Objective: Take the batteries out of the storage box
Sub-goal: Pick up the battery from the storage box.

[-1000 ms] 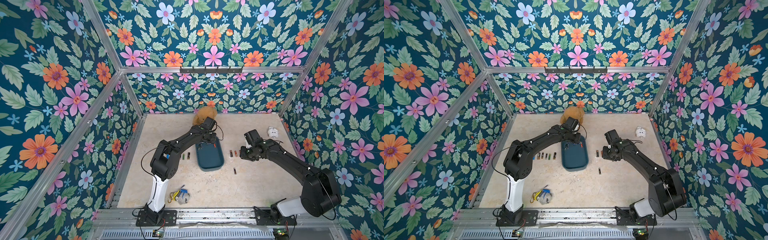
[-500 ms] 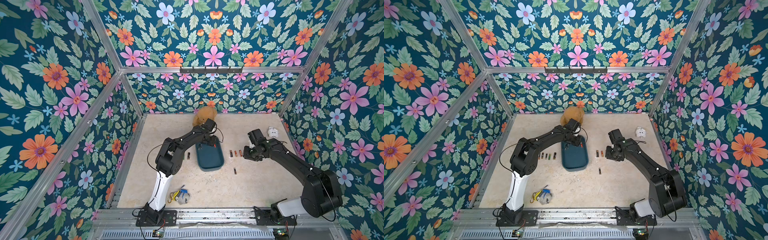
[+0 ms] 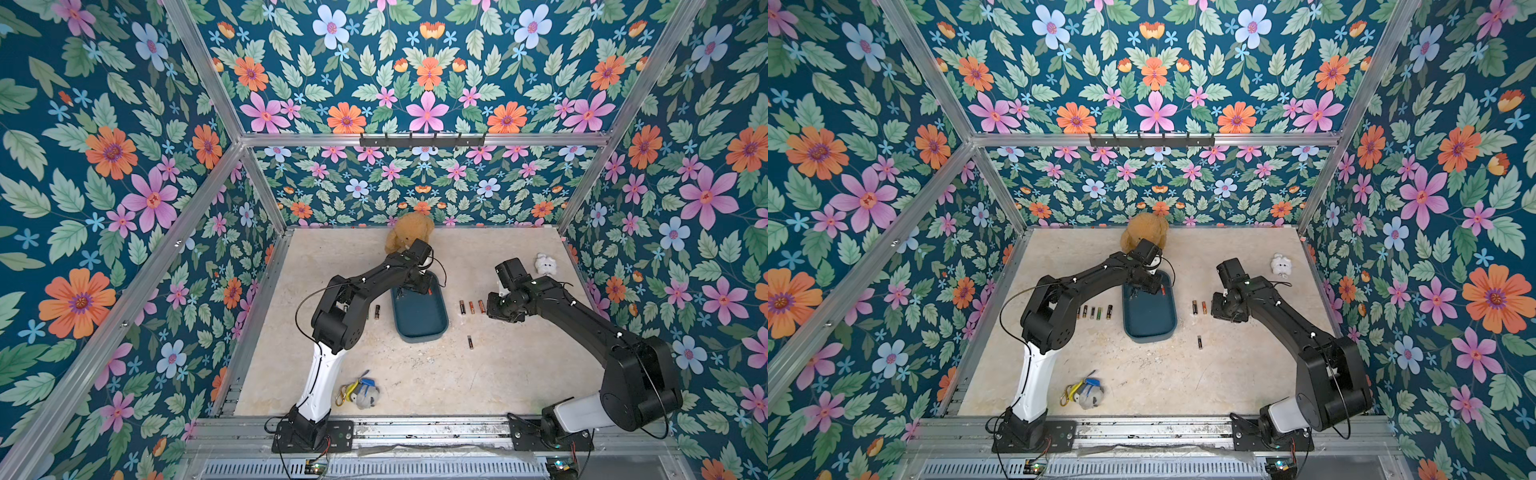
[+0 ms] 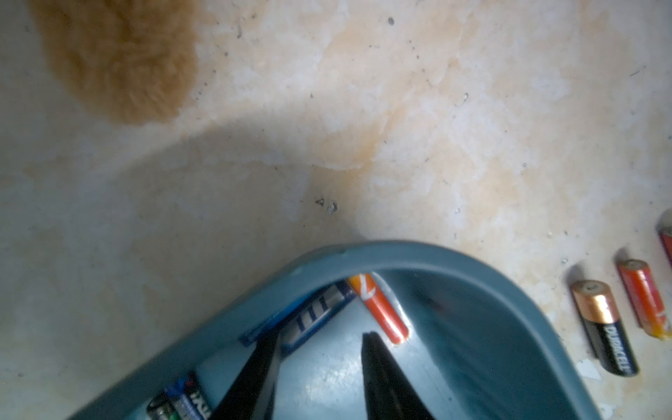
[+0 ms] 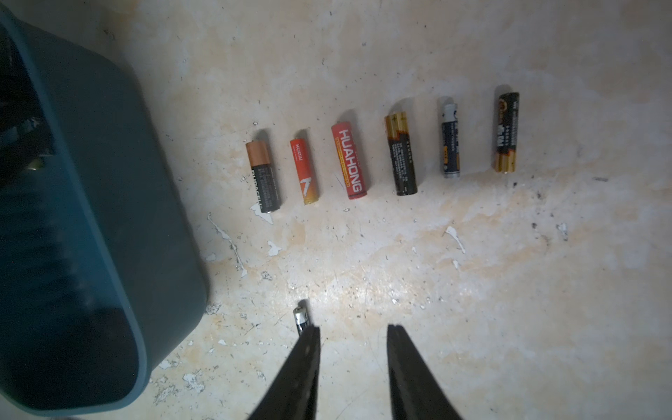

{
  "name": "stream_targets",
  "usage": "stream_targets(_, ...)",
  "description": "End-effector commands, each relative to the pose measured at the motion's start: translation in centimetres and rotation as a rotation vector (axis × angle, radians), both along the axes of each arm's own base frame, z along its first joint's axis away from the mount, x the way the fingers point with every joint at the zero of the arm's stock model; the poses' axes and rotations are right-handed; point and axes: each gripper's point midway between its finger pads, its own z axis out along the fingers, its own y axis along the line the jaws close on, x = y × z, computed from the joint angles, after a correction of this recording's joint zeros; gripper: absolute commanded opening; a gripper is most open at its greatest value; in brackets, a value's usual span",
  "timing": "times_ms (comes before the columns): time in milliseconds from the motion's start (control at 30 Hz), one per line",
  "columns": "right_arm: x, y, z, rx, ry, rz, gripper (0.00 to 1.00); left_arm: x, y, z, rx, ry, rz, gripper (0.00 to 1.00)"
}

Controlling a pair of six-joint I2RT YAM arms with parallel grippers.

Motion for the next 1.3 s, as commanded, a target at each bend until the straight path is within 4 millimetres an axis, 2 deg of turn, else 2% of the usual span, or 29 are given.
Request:
stream_targets(0,-0.1,-0.1,0.0,-0.005,-0.004,0.008,0.37,-0.3,0.5,-0.4,0.021,0.011,0.000,0.43)
stream_targets(500,-0.1,0.1,-0.3,0.005,0.006,0.014,0.37,-0.1,1.2,-0.8,0.097,-0.012,-0.027,0.43)
stream_targets(667,0.0,0.1,0.0,0.003,-0.001,0.014,0.37,-0.4,1.0,-1.2,0.091,0.003,-0.034,0.41)
stream_targets(1000,-0.1,0.1,0.0,0.005,-0.004,0.013,0.37,-1.2,-0.1,-2.0,0.090,0.026,-0.040,0.30)
stream_targets(1267,-0.3,-0.1,-0.3,0.002,0.003,0.016,0.37,-0.5,-0.6,-2.1,0.087,0.025,-0.024,0.33)
